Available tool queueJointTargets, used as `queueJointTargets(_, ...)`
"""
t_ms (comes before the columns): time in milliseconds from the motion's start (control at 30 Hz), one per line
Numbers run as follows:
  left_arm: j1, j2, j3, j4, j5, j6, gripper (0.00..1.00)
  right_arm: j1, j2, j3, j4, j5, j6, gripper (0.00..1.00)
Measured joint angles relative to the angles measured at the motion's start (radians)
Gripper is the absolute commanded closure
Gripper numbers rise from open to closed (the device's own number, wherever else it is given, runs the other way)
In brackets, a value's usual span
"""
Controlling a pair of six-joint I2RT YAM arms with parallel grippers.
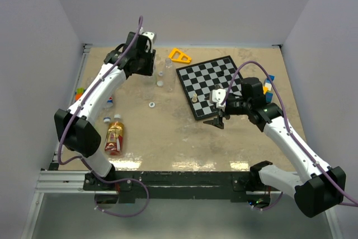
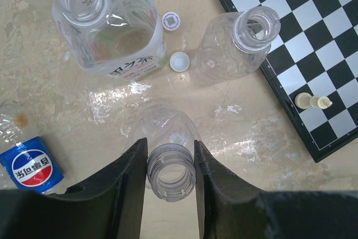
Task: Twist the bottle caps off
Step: Place the plastic bottle at the center of the board.
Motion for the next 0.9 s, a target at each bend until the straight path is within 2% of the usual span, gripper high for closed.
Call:
queueJointTargets(433,0.08,0.086,0.016,0.005,0.127,0.005,0.99,0.0,-0.002,0.0,0.0,0.0,-0.001,0.02)
queueJointTargets(733,0.09,0.093,0.016,0.019,0.147,0.005,0.61,0.0,-0.002,-0.001,0.0,0.001,-0.001,0.02)
queueJointTargets(900,0.093,0.093,0.016,0.021,0.144,0.005,0.48,0.0,-0.002,-0.001,0.0,0.001,-0.002,0.02)
